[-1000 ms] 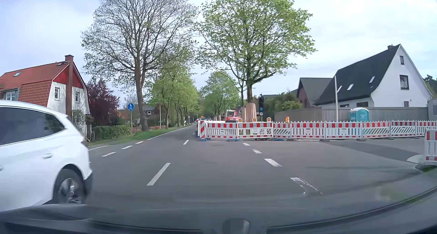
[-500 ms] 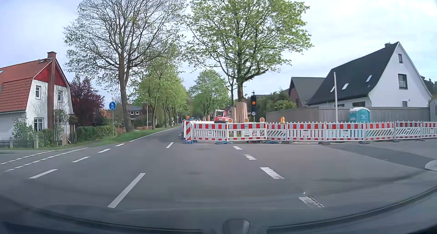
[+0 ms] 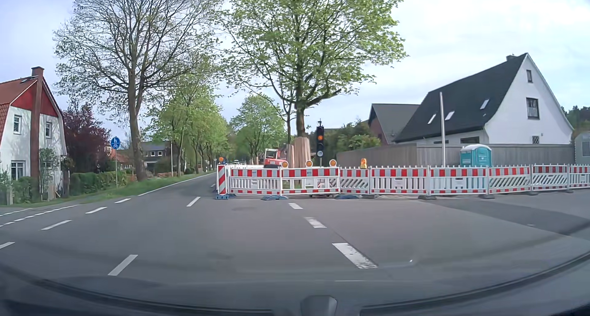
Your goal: Follow the waypoints while adhering to traffic rules and regulations
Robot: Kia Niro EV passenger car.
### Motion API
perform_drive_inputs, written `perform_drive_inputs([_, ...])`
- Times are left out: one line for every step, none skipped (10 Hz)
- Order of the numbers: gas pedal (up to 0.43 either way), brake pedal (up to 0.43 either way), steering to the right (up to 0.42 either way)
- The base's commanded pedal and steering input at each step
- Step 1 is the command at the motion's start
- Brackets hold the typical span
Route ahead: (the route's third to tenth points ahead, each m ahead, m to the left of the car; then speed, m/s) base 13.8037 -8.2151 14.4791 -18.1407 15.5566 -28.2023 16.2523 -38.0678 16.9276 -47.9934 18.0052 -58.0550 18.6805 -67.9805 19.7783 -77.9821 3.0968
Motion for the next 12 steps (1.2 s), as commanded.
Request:
perform_drive_inputs([0.0,0.012,0.224])
perform_drive_inputs([0.0,0.012,0.25])
perform_drive_inputs([0.0,0.012,0.274])
perform_drive_inputs([0.0,0.012,0.302])
perform_drive_inputs([0.0,0.018,0.323])
perform_drive_inputs([0.0,0.012,0.343])
perform_drive_inputs([0.0,0.012,0.366])
perform_drive_inputs([0.0,0.012,0.396])
perform_drive_inputs([0.0,0.012,0.427])
perform_drive_inputs([0.0,0.018,0.455])
perform_drive_inputs([0.0,0.012,0.484])
perform_drive_inputs([0.0,0.012,0.503])
